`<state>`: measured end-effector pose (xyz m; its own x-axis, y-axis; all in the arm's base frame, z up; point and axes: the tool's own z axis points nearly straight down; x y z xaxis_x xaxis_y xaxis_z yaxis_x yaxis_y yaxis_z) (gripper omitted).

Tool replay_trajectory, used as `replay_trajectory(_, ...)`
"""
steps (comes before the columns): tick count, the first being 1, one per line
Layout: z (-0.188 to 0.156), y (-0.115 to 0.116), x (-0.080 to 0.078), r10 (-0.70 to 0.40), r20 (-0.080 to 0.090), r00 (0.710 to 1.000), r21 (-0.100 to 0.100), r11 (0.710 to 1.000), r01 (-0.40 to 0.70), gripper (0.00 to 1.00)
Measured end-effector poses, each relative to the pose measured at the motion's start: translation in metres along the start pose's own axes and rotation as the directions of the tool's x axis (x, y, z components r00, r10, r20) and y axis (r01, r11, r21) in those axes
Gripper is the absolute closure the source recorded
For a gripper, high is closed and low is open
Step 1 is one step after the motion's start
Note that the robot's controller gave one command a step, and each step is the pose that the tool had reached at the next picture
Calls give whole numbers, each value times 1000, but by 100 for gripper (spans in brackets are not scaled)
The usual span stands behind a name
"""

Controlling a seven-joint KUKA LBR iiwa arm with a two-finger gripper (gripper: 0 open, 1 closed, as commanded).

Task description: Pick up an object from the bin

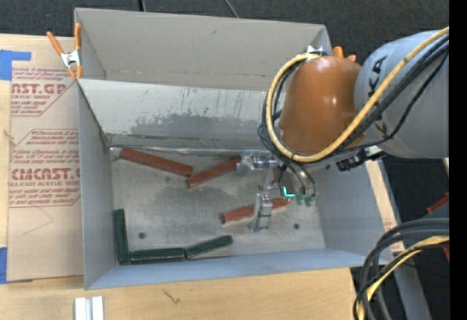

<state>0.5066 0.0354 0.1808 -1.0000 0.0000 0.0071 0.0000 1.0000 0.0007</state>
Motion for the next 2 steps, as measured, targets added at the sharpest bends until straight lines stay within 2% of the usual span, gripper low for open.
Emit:
replay_trajectory(1, -4, 0, -2, 0, 8, 1000, 0, 1000, 0, 0)
replay_trajectory(2, 108, -37, -4, 88, 6, 996, -1, 996, -88, 100)
